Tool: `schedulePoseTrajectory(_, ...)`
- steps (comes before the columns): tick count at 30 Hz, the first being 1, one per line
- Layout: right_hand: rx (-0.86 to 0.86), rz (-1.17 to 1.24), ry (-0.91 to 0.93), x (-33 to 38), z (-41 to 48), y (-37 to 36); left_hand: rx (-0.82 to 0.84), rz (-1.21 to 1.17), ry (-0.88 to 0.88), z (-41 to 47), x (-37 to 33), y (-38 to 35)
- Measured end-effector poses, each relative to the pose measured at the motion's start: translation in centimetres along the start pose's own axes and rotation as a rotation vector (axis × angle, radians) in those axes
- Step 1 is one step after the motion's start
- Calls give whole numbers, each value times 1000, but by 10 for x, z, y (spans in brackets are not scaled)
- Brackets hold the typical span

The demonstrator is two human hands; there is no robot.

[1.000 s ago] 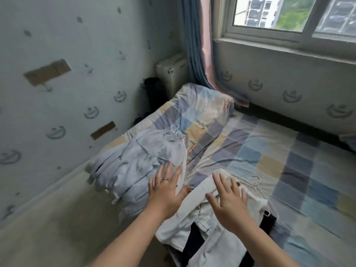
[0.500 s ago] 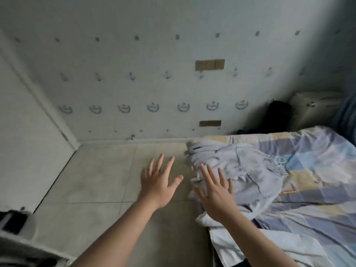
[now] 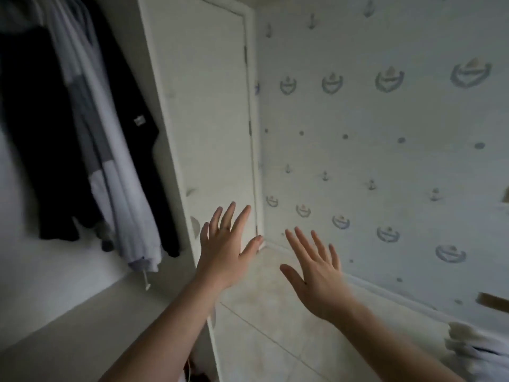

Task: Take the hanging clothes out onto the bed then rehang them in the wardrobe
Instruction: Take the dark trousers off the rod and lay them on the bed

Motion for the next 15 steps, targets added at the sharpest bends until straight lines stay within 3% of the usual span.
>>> schedulePoseTrajectory(8, -191, 5, 440, 142, 181, 39, -369, 121, 67, 74, 104, 187)
schedulePoseTrajectory(15, -353, -15, 637, 231, 310, 79, -500, 405, 133, 131, 166, 299)
Point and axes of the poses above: each hand's wrist, its own z-axis towards the middle knuckle, its own y-axis out of the back of the hand, x = y × z, the point moved 3 cm from there along z, towards the middle knuckle, and after that the axes turned 12 degrees about y, right-handed, at the moved point
